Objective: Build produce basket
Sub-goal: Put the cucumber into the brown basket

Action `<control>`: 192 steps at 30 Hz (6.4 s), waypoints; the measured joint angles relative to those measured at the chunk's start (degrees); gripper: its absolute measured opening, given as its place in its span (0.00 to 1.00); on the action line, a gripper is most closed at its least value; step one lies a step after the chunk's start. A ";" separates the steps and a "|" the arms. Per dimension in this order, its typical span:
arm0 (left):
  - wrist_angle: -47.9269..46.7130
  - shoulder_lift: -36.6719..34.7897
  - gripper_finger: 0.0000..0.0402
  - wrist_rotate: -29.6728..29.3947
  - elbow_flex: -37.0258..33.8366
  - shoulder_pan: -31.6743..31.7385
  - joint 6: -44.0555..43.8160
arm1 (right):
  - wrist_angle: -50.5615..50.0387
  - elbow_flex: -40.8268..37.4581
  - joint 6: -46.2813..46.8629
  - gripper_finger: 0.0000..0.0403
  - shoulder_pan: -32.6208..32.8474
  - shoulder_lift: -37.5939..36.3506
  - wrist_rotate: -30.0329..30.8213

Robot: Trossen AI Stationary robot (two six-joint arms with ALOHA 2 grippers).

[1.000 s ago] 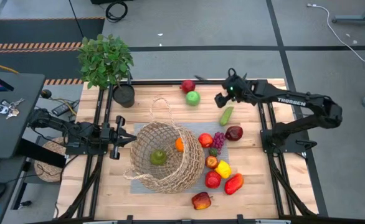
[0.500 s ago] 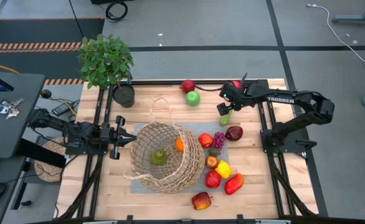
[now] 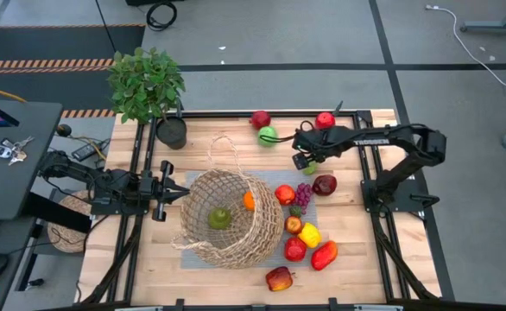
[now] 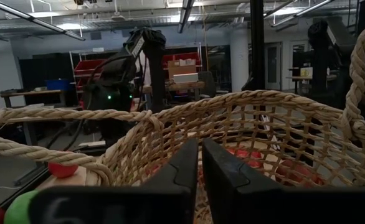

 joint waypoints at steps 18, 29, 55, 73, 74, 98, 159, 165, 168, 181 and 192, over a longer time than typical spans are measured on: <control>0.00 0.00 0.08 0.01 0.00 -0.01 0.00 | 15.80 -11.86 5.97 0.92 0.85 -2.25 0.87; 0.00 -0.01 0.07 0.00 0.01 0.00 0.00 | 15.19 -11.10 0.96 0.75 -0.69 -2.25 1.02; -0.02 -0.01 0.09 0.02 0.00 -0.02 0.00 | 16.95 -6.10 -11.17 0.43 -1.01 -5.60 -5.01; 0.00 -0.02 0.08 0.00 0.00 0.00 0.00 | 42.17 11.29 -35.33 0.43 22.08 -13.74 -6.48; -0.02 0.00 0.09 0.02 0.00 -0.02 0.00 | 42.32 12.63 -36.73 0.43 23.73 -12.86 -4.80; -0.02 0.00 0.09 0.02 0.00 0.00 0.00 | 26.22 47.08 -85.59 0.43 38.71 14.84 9.35; -0.04 -0.02 0.06 0.02 0.01 -0.01 0.00 | 34.95 46.66 -36.89 0.43 28.33 19.64 -19.39; -0.03 -0.02 0.08 0.00 0.02 -0.01 -0.02 | 29.68 46.64 -35.87 0.43 28.67 20.15 -18.35; -0.11 -0.01 0.09 0.00 0.02 0.00 0.00 | 28.20 46.64 -35.92 0.43 28.93 20.28 -18.12; -0.03 -0.02 0.07 0.00 0.01 -0.01 0.00 | 23.64 46.64 -35.08 0.43 30.71 20.38 -13.39; -0.06 -0.02 0.09 0.00 0.02 0.00 0.00 | 23.02 46.71 -34.58 0.43 30.80 23.29 -13.34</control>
